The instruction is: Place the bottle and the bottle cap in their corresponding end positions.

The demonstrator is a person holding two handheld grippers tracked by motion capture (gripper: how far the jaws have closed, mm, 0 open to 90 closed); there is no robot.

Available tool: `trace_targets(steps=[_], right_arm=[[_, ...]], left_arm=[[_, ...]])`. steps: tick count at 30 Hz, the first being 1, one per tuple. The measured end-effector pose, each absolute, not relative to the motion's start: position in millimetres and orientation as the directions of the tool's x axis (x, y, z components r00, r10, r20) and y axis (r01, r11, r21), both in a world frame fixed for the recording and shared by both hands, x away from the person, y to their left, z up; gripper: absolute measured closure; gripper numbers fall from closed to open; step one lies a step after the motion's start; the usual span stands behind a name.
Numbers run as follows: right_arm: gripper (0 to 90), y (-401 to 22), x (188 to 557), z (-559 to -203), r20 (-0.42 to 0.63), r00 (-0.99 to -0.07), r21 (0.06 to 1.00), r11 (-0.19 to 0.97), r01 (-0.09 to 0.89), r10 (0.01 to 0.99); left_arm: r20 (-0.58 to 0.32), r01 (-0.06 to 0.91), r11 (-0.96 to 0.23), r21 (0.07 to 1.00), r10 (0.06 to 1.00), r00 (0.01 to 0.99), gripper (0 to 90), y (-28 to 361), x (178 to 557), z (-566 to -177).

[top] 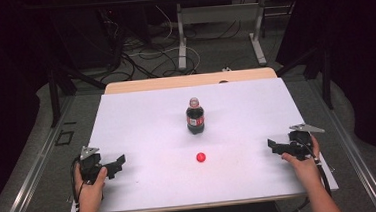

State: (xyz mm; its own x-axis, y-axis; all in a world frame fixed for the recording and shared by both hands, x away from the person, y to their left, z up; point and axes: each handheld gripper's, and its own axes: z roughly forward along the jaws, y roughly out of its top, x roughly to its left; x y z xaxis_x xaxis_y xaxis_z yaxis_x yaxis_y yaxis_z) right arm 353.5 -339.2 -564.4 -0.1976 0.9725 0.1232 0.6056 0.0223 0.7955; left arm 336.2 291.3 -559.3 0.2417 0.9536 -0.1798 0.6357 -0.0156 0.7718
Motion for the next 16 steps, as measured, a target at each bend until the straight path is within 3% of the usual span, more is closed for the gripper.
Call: trace_targets(steps=[16], right_arm=[[1.0,-335.6,354.2,-565.6,0.126,-0.206,0.792,0.027,0.610,0.970]], left_arm=[[-0.176,0.642,-0.016,0.767,0.956,0.234,0.5,292.7,335.7,-558.4]])
